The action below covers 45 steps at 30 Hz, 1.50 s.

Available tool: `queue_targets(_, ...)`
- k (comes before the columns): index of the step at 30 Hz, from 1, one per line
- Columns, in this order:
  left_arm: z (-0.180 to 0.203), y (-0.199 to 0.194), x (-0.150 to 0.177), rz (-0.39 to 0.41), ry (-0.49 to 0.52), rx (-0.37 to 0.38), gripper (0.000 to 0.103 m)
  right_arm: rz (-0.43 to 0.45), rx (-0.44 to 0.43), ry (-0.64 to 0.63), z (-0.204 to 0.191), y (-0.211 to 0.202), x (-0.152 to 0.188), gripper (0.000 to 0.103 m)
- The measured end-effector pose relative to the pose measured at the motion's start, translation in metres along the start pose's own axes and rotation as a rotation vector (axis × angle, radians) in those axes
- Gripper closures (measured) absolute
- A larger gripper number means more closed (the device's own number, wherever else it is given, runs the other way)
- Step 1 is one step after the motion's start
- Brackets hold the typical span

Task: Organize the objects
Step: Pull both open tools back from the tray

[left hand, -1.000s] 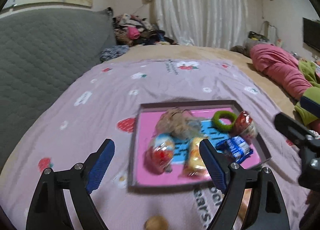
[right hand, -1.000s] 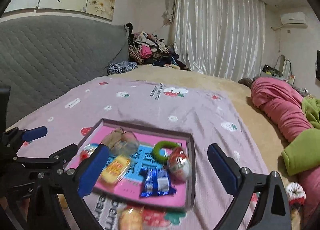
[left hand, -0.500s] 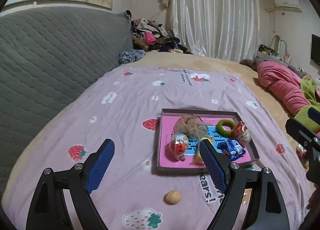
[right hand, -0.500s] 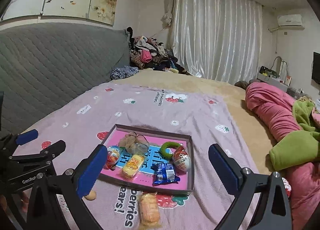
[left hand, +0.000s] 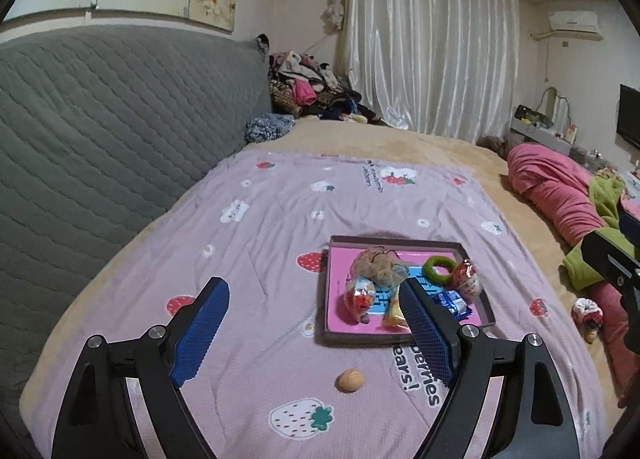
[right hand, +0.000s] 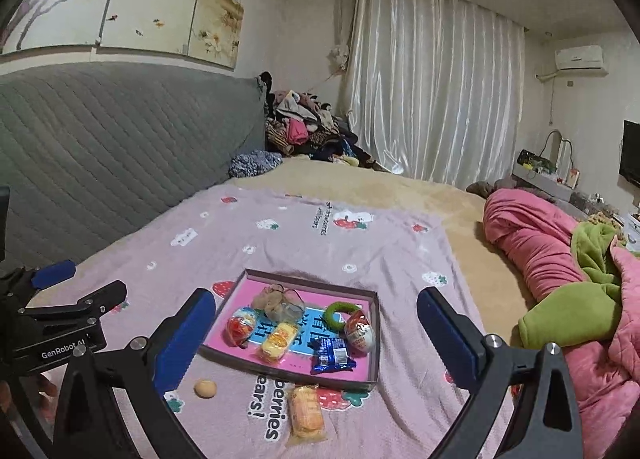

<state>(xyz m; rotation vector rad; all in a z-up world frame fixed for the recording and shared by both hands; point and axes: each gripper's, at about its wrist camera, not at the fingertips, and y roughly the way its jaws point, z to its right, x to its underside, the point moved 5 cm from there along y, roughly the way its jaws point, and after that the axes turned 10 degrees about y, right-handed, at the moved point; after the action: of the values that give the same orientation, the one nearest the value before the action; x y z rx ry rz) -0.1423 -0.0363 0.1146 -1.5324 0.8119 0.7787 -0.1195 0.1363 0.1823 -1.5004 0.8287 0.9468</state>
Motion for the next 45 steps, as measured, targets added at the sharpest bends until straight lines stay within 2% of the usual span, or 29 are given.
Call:
queue_targets(7,-0.002,-0.033,-0.007,0.023,0.005,0.012,0.015,0.025,0.003,-0.024,-0.007,-0.029,-0.008,0.001)
queue_targets(11,-0.008,-0.050,-0.009,0.029,-0.027,0.044,0.015,0.037,0.009,-0.035,-0.008,-0.045,-0.012,0.001)
queue_targets(19,-0.010,-0.080,-0.011,0.059,0.007,0.023,0.014,0.061,-0.003,-0.042,-0.013,-0.069,-0.012,0.001)
queue_targets(34,-0.003,-0.085,0.024,0.009,0.034,0.035,0.014,0.009,-0.011,-0.087,-0.029,-0.077,0.029,0.001)
queue_targets(45,0.013,-0.078,0.054,-0.038,0.062,0.048,0.014,-0.039,-0.015,-0.080,-0.024,-0.074,0.064,0.001)
